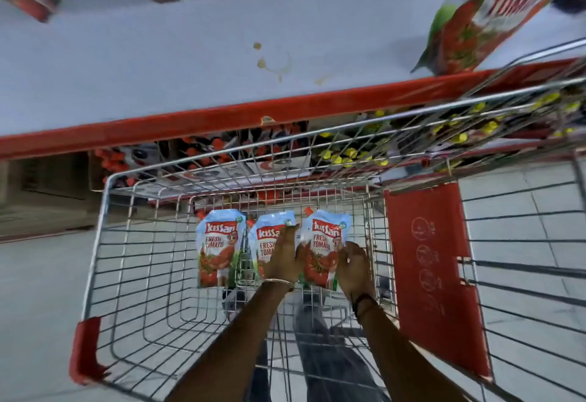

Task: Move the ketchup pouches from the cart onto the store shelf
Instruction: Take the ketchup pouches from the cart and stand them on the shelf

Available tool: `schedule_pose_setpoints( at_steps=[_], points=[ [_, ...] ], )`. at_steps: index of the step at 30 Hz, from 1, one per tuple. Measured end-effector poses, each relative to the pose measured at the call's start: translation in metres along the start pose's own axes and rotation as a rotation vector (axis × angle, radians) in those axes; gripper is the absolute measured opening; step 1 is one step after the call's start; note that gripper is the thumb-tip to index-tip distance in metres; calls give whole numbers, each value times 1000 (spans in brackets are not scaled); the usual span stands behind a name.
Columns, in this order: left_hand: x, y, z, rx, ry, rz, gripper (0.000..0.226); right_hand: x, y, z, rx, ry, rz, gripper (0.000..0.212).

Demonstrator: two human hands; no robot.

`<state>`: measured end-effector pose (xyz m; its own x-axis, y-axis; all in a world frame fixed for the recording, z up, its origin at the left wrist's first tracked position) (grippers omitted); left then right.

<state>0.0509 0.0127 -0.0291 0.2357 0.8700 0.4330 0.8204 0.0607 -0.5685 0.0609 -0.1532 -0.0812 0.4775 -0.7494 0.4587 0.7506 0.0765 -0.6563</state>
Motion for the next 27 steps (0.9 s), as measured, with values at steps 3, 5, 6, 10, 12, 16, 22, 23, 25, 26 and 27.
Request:
schedule_pose_setpoints(
  at_steps=[3, 5, 6, 10, 12, 16, 22, 23, 25, 26, 27],
  points=[
    [-13, 19, 19, 117, -40, -3, 40, 1, 13, 0, -54, 112, -22, 14],
    [-20, 28, 27, 192, -74, -9, 36, -2, 24, -2, -80, 100, 12, 23],
    [-23, 33, 29, 209, -73, -10, 34, 0, 30, -6, -110, 69, -1, 27],
    [-25, 52, 34, 289, -46, -33, 20, 2, 47, -29, -246, 177, -69, 12],
    [-26, 58, 36, 316, 3, -33, 19, -3, 53, -38, -275, 169, -63, 5],
    [-21, 62, 36, 360, 4, -16, 19, -6, 54, -42, -271, 240, -15, 17],
    [-6, 32, 32, 410, -148, -55, 14, 2, 33, -34, -137, 193, 52, 28],
    [-2, 23, 31, 414, -176, -77, 12, 2, 28, -32, -124, 199, 73, 30],
    [7, 2, 22, 391, -210, -110, 8, 3, 18, -34, -146, 199, 104, 27],
    [12, -8, 15, 373, -201, -126, 6, 8, 13, -26, -143, 208, 108, 33],
    [17, -18, 8, 353, -193, -148, 5, 14, 7, -16, -113, 217, 108, 40]
  ],
)
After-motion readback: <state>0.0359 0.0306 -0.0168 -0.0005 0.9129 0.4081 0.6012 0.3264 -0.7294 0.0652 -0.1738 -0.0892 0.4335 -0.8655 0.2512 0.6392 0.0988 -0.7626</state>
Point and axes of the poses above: each hand's wrist, its own y-axis towards the middle knuckle, its own x-axis out of the back of the hand, z = x × y, the point moved 6 cm from there along y, towards the middle knuckle, and after that the axes turned 10 degrees about z, right-handed, at the moved point
